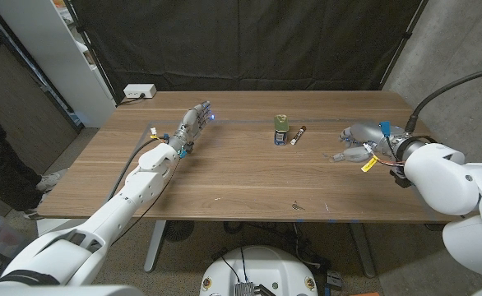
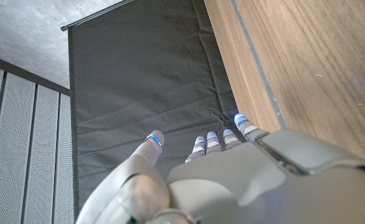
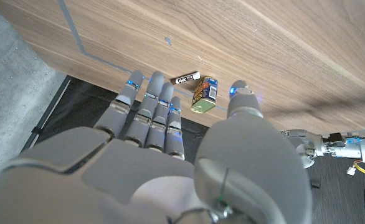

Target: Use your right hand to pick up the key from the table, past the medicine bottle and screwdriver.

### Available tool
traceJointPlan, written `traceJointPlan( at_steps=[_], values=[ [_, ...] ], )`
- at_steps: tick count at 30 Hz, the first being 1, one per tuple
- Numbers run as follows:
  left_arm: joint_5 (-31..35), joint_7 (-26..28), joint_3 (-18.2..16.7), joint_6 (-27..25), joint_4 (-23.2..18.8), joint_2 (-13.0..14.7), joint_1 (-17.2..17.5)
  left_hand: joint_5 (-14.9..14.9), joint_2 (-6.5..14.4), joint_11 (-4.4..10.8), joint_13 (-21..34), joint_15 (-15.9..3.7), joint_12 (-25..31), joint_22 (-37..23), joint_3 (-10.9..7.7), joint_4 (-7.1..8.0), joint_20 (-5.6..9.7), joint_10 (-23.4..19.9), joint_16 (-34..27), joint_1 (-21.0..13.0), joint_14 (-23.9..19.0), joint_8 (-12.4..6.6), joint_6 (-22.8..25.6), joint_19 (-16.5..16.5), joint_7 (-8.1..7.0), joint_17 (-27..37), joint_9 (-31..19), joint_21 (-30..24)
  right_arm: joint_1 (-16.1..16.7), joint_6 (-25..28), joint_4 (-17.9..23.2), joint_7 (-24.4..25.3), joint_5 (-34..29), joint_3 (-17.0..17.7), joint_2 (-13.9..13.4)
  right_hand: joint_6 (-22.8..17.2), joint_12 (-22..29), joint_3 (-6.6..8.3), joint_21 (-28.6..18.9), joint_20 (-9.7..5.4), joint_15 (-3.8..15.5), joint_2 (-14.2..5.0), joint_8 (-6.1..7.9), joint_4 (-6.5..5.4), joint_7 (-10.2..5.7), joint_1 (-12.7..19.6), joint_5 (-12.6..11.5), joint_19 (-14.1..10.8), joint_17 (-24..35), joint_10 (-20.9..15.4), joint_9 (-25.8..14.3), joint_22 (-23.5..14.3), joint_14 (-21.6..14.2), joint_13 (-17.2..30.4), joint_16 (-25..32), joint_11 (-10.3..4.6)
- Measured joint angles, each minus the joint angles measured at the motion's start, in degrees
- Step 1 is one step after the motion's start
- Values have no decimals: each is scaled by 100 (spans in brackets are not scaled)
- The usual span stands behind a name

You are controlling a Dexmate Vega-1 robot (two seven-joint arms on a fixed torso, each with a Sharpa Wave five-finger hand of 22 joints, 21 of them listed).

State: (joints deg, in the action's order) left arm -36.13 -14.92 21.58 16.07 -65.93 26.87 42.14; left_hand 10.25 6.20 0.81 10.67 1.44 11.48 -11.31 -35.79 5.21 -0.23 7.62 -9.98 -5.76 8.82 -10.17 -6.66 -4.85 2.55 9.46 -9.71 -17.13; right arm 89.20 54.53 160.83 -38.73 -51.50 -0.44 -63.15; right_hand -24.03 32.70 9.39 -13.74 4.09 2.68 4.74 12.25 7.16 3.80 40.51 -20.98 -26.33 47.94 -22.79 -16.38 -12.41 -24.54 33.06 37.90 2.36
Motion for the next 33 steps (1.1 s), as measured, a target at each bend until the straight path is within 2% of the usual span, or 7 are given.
traceJointPlan(
  at_steps=[3, 11, 18, 22, 26, 29, 33],
  values=[
    [0, -18, 0, 6, 35, -10, -20, 0, 0, 0, 0, 0, 0, 0, 0, 0, 0, 0, 0, 0, 0, 0, 0, 0, 0, 0, 0, 0, -144, 185, 29, -38, 83, -136, -174, -48, 123, -86, 0, 0, 0, 0, 5, -22, -35, 0, 23, 0, 115, 0, -19, -16, 0, 80, 112, 0],
    [5, -59, 0, 12, 117, -37, -69, 0, 0, 0, 0, 19, 0, 0, 0, 0, -31, 0, 0, 0, 19, 0, 0, -31, 0, 0, 0, 0, -547, 624, 134, 15, 323, -570, -648, -427, 510, -267, -34, -21, 9, 31, 177, -61, -71, 31, 45, -21, 609, -118, -136, -72, -118, 423, 520, -73],
    [14, -92, 8, 13, 195, -69, -110, 0, 0, 1, 0, 19, 0, 0, 0, 0, -31, 0, 0, 0, 19, 0, 0, -31, 0, 0, 0, 0, -1116, 1086, 256, 273, 630, -1207, -1099, -704, 859, -474, -114, -59, -20, 31, 325, -91, -164, 31, 67, -67, 1053, -242, -261, -105, -208, 761, 885, -134],
    [22, -107, 9, 13, 228, -78, -123, 0, 0, 1, 0, 19, 0, 0, 0, 0, -30, 0, 0, 0, 19, 0, 0, -31, 0, 0, 0, 0, -1566, 1310, 324, 379, 695, -1742, -1315, -891, 1019, -575, -134, -41, -3, 60, 447, -115, -204, 61, 67, -85, 1202, -309, -330, -132, -295, 923, 1032, -156],
    [25, -113, 10, 13, 238, -80, -127, 0, 0, 1, 0, 19, 0, 0, 0, 0, -30, 0, 0, 0, 19, 0, 0, -31, 0, 0, 0, 0, -1914, 1394, 344, 380, 656, -2189, -1402, -979, 1147, -599, -178, 7, -3, 60, 514, -125, -173, 61, 67, -132, 1243, -387, -378, -132, -336, 1047, 1108, -151],
    [27, -119, 10, 13, 265, -84, -137, 0, 0, 1, 0, 19, 0, 0, 0, 0, -30, 0, 0, 0, 19, 0, 0, -31, 0, 0, 0, 0, -2302, 1480, 331, 124, 269, -2728, -1398, -1043, 1254, -614, -229, 93, 22, -26, 556, -140, -109, 147, 67, -262, 1235, -435, -419, -132, -416, 1141, 1142, -104],
    [29, -132, 8, 13, 286, -88, -144, 0, 0, 1, 0, 19, 0, 0, 0, 0, -30, 0, 0, 0, 19, 0, 0, -31, 0, 0, 0, 0, -2518, 1481, 253, -261, -168, -3092, -1282, -1109, 1316, -614, -244, 92, -1, -86, 599, -140, -104, 206, 67, -301, 1199, -466, -451, -123, -455, 1237, 1151, -73]
  ],
)
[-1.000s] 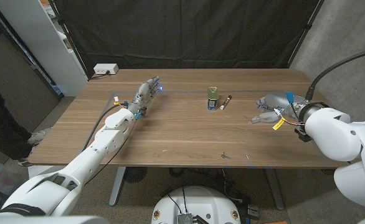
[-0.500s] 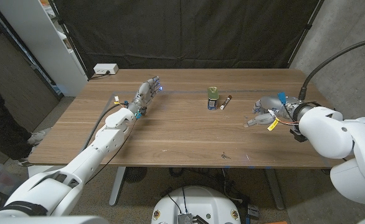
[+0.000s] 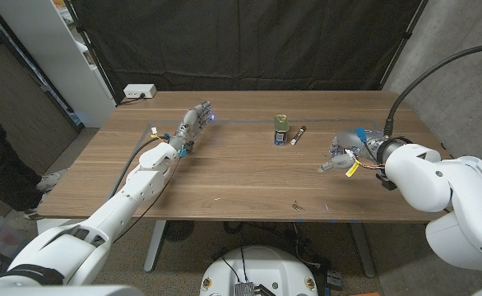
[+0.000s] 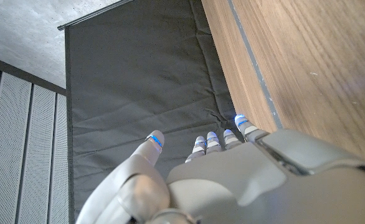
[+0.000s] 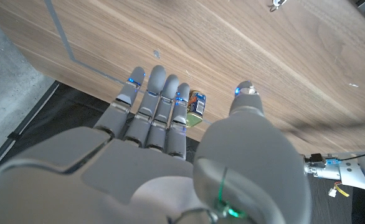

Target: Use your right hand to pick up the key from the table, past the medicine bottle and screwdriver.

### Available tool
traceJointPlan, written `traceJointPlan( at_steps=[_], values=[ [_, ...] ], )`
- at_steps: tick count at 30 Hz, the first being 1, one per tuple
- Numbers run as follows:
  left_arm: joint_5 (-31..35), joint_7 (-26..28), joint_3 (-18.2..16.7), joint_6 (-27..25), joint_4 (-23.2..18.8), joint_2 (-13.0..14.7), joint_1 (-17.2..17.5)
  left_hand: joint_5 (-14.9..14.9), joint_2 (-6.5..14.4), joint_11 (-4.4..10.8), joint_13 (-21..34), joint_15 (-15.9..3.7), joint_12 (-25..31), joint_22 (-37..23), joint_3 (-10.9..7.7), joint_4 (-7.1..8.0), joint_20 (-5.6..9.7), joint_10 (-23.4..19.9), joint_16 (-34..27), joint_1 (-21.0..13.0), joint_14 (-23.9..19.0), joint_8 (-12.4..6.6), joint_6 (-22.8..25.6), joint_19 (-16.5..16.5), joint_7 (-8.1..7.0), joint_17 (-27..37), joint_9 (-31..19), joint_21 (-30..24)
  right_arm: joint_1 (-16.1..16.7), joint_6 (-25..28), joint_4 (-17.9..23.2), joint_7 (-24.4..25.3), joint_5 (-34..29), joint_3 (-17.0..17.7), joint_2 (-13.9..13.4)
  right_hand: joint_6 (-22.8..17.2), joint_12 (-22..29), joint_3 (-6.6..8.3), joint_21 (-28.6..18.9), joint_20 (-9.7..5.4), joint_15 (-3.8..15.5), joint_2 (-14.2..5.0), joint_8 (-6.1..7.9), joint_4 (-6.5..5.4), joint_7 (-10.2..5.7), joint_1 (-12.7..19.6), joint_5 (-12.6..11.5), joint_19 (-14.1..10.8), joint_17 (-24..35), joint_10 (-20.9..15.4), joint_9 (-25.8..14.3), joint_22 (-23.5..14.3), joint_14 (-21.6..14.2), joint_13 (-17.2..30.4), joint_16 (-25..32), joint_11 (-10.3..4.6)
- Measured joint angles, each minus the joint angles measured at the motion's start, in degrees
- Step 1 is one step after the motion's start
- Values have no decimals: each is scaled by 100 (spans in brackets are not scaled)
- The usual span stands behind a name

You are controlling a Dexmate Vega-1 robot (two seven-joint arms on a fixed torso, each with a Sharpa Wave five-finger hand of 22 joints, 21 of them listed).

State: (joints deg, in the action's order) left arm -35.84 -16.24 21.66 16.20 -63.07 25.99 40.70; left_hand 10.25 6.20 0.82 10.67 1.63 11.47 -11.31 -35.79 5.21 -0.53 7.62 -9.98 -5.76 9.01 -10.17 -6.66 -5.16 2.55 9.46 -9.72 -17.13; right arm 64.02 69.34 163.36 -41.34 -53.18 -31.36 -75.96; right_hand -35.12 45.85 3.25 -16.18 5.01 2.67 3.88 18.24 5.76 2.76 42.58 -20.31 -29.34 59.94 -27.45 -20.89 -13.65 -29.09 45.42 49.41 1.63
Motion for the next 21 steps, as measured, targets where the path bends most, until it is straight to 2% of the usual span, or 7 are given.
traceJointPlan(
  at_steps=[2, 8, 11, 12, 16, 19, 21],
  values=[
    [1, -8, -2, 0, 19, -3, -8, 0, 0, 0, 0, 0, 0, 0, 0, 0, 0, 0, 0, 0, 0, 0, 0, 0, 0, 0, 0, 0, -95, -74, -101, -357, -385, -201, 174, 0, 31, -12, 0, 0, 0, -14, 18, -12, 0, 13, 0, 0, 0, 0, -20, 8, 0, 33, 0, 0],
    [2, -33, -4, 5, 58, -10, -20, 0, 0, -21, 0, 0, 0, 0, 0, 0, 0, 21, 0, 0, 0, 0, 0, 0, 0, 0, 0, 0, -26, -393, -309, -1113, -1207, -257, 691, 0, 98, -144, 0, 0, 0, -46, 44, -96, 0, -115, 0, 0, 0, 1, -53, 8, 0, 155, 45, 0],
    [2, -51, -7, 14, 71, -14, -27, 0, 0, -21, 0, 0, 0, 0, 0, 0, 0, 21, 0, 0, 0, 0, 0, 0, 0, 0, 0, 0, 163, -552, -437, -1352, -1496, -92, 1127, 24, 120, -173, 0, 0, 0, -44, 44, -126, 24, -170, 0, 0, 0, 45, -79, 8, 1, 201, 45, 44],
    [2, -56, -12, 15, 97, -21, -34, 0, 0, -21, 0, 0, 0, 0, 0, 0, 0, 21, 0, 0, 0, 0, 0, 0, 0, 0, 0, 0, 220, -865, -470, -1728, -2068, -35, 1244, 48, 119, -175, 0, 0, 2, -44, 44, -128, 47, -170, 0, 0, 0, 45, -79, 8, 3, 217, 45, 44],
    [1, -70, -16, 29, 119, -27, -40, 0, 0, -21, 0, 0, 0, 0, 0, 0, 0, 21, 0, 0, 0, 0, 0, 0, 0, 0, 0, 0, 455, -1448, -585, -2144, -2817, 210, 1748, 54, 141, -214, 0, 24, 23, -44, 44, -119, 54, -170, 0, 24, 0, 45, -105, 8, 24, 261, 45, 44],
    [-4, -82, -27, 38, 140, -29, -44, 0, 0, -21, 0, 0, 0, 0, 0, 0, 0, 21, 0, 0, 0, 0, 0, 0, 0, 0, 0, 0, 597, -1794, -646, -2308, -3156, 355, 2080, 54, 163, -233, 0, 34, 23, -44, 44, -138, 54, -170, 0, 34, -26, 45, -106, 7, 24, 299, 50, 44],
    [-9, -91, -33, 43, 150, -30, -44, 0, 0, -21, 0, 0, 0, 0, 0, 0, 0, 21, 0, 0, 0, 0, 0, 0, 0, 0, 0, 0, 750, -2085, -712, -2420, -3406, 523, 2478, 54, 185, -254, 0, 33, 23, -44, 44, -127, 54, -170, 0, 34, -15, 46, -124, 7, 24, 325, 89, 45]
  ],
)
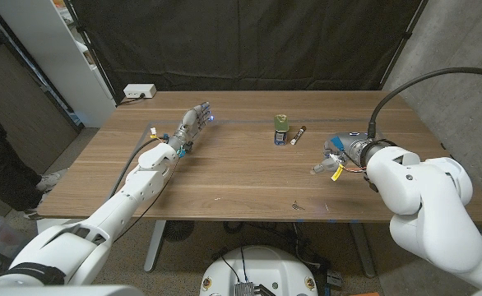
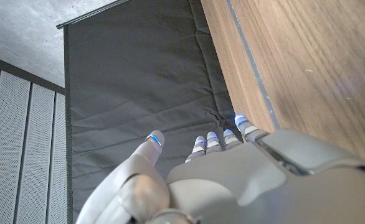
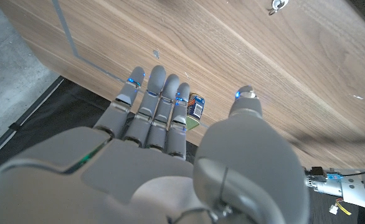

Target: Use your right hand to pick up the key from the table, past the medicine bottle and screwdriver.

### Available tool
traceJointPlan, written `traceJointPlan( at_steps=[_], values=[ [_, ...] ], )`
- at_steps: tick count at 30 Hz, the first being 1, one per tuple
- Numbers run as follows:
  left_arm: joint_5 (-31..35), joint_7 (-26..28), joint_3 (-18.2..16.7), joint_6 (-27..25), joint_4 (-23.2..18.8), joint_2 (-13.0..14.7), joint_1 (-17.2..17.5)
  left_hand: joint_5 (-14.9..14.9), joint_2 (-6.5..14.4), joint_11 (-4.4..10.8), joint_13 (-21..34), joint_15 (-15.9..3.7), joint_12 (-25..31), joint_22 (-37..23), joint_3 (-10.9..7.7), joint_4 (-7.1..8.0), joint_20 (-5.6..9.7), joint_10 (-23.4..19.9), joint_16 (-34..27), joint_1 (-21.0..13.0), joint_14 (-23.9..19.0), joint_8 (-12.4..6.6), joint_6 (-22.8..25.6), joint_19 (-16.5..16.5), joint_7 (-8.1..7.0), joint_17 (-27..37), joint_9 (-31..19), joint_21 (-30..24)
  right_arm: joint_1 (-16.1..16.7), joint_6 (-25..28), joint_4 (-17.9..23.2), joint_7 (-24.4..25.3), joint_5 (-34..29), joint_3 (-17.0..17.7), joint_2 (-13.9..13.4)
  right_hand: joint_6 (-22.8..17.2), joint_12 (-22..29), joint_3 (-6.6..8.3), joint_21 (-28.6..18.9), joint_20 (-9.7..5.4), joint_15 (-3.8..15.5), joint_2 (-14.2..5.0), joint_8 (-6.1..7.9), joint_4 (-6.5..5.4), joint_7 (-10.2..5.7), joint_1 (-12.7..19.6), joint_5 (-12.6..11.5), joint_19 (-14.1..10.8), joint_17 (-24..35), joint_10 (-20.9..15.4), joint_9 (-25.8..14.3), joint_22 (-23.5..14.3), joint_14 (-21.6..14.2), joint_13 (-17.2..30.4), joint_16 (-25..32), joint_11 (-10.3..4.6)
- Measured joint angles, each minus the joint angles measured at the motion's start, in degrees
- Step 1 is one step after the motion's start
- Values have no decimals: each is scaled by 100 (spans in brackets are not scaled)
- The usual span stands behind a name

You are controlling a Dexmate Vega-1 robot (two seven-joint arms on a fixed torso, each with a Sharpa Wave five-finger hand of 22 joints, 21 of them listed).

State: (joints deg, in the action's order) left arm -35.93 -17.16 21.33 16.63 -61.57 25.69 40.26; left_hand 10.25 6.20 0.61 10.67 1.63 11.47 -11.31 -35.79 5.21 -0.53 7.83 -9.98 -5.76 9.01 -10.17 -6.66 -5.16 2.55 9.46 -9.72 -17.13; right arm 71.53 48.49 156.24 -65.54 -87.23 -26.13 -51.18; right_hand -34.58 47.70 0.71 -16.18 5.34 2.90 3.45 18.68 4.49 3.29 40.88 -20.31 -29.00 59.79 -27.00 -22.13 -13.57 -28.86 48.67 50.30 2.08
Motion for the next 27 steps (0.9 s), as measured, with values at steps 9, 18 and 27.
traceJointPlan(
  at_steps=[9, 18, 27],
  values=[
    [-14, -48, -21, 13, 59, -9, -16, 0, 0, 0, 0, 0, 0, 0, 0, 0, 0, 0, 0, 0, 0, 0, 0, 0, 0, 0, 0, 0, 355, -1154, -122, -251, -644, 410, 1035, 0, 67, -47, 0, 0, 0, 0, 29, 1, 0, 0, -28, 0, 5, 19, -35, 0, 0, 108, 44, 19],
    [-23, -99, -33, 45, 132, -25, -49, 0, 0, 0, 0, 0, 0, 0, 0, 0, 0, 0, 0, 0, 0, 0, 0, 0, 0, 0, 0, 0, 577, -1907, -216, -315, -929, 664, 1831, 0, 111, -94, 0, -1, -1, 0, 62, 0, -1, 1, -28, -1, -2, 19, -61, 27, 0, 146, 116, 19],
    [-29, -152, -42, 65, 202, -45, -82, 0, 0, 1, 0, 0, 0, 0, 25, 25, 0, 0, 0, 0, 0, 0, 0, 0, 0, 0, 0, 0, 683, -2372, -327, -318, -1154, 726, 2379, -55, 118, -142, -35, -2, -23, 0, 85, 0, 8, 1, -28, -2, 111, -3, -106, 27, -23, 163, 249, -3]
  ],
)
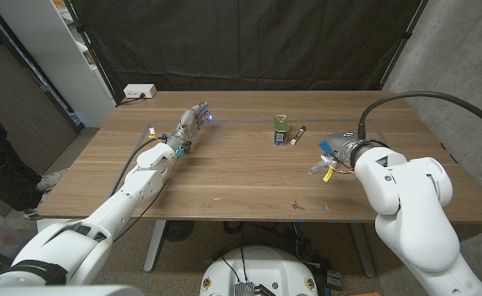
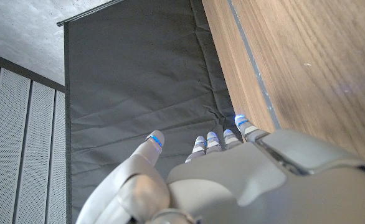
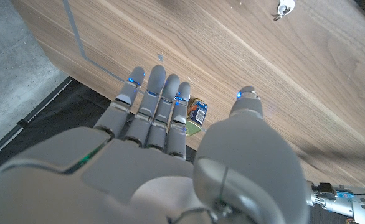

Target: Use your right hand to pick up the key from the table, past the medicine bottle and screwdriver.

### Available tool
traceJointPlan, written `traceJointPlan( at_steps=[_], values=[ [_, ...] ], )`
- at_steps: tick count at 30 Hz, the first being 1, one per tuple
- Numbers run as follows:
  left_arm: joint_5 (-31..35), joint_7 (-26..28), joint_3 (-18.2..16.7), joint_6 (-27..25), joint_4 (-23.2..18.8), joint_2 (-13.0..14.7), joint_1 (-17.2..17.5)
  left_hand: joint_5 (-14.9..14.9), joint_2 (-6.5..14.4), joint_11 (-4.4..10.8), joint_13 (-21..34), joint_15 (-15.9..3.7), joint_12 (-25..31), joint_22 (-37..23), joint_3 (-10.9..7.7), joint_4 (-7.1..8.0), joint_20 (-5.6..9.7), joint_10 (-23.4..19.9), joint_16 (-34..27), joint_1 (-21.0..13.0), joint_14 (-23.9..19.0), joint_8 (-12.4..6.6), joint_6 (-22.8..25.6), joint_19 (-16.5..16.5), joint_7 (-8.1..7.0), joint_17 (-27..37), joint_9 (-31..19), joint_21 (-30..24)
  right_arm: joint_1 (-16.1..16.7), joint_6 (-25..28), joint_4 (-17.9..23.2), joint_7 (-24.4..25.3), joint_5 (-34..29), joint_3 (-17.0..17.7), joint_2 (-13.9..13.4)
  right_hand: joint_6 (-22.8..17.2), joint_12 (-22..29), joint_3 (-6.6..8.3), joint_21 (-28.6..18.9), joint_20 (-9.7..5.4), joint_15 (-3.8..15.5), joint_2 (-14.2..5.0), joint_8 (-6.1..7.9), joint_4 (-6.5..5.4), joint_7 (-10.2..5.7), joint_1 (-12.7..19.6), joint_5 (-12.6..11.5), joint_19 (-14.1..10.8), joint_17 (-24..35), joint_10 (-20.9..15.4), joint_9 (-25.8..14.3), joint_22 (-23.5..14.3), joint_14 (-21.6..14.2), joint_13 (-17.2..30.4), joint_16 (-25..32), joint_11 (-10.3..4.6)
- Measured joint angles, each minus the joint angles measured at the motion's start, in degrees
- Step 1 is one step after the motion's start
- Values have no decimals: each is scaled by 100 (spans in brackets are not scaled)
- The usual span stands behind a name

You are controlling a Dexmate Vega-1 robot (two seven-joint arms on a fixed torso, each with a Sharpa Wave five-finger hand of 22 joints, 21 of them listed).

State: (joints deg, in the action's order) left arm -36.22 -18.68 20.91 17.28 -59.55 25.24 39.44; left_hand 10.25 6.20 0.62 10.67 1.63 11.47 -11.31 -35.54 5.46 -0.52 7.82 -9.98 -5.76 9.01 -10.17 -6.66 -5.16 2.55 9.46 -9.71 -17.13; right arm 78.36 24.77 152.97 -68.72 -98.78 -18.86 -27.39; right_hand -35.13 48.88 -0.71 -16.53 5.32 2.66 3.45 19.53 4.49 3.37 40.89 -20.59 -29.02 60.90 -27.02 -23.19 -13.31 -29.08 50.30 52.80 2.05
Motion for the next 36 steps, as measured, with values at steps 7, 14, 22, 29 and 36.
traceJointPlan(
  at_steps=[7, 14, 22, 29, 36],
  values=[
    [-1, -44, -4, 18, 131, -37, -61, 0, 0, 0, 0, 2, 0, 0, 0, 0, 0, 0, 0, 0, 2, 0, -11, 0, 11, 0, 0, 0, 38, -395, -100, 0, -179, 1, 279, 0, 31, -22, -13, 10, 0, 0, 43, -23, 0, 0, -40, -53, 0, -2, -7, 0, 0, 10, 24, 2],
    [4, -91, -7, 24, 237, -59, -113, 0, 0, 0, 0, 29, 0, 0, 0, 0, 0, 0, 0, 0, 29, 0, -11, 0, 11, 0, 0, 40, 30, -540, -186, -3, -265, -4, 497, -30, 39, -6, -33, 41, 32, -131, 76, -7, 31, 131, -84, -83, -12, -72, -34, -1, -32, -11, 85, 10],
    [23, -174, -9, 39, 446, -115, -225, 0, 0, 0, 0, 29, 0, 0, 0, 0, 0, 0, 0, 0, 29, 0, -11, 0, 11, 0, 0, 40, -11, -655, -275, -116, -404, -36, 683, -231, 97, 2, -44, 22, 23, -197, 183, 1, -17, 197, -130, -107, 0, -205, -62, -1, -85, -3, 145, 0],
    [64, -280, 12, 64, 635, -165, -338, 0, 0, 0, 0, 29, 0, 0, 0, 0, 0, 0, 0, 0, 29, 0, -11, 0, 11, 0, 0, 40, -18, -678, -355, -224, -514, -73, 826, -245, 97, -22, -66, 31, 31, -197, 209, 25, -20, 197, -172, -155, 27, -205, -87, 21, -93, 26, 217, 0],
    [113, -423, 41, 122, 930, -244, -522, 0, 0, -21, 0, 29, 0, 0, -1, -1, 0, 21, 0, 0, 29, 0, -11, 0, 11, 0, 0, 39, -13, -686, -423, -310, -624, -138, 972, -213, 96, -22, -65, 31, 31, -197, 209, 25, 13, 197, -172, -154, 16, -182, -87, 27, -92, 53, 217, 23]
  ],
)
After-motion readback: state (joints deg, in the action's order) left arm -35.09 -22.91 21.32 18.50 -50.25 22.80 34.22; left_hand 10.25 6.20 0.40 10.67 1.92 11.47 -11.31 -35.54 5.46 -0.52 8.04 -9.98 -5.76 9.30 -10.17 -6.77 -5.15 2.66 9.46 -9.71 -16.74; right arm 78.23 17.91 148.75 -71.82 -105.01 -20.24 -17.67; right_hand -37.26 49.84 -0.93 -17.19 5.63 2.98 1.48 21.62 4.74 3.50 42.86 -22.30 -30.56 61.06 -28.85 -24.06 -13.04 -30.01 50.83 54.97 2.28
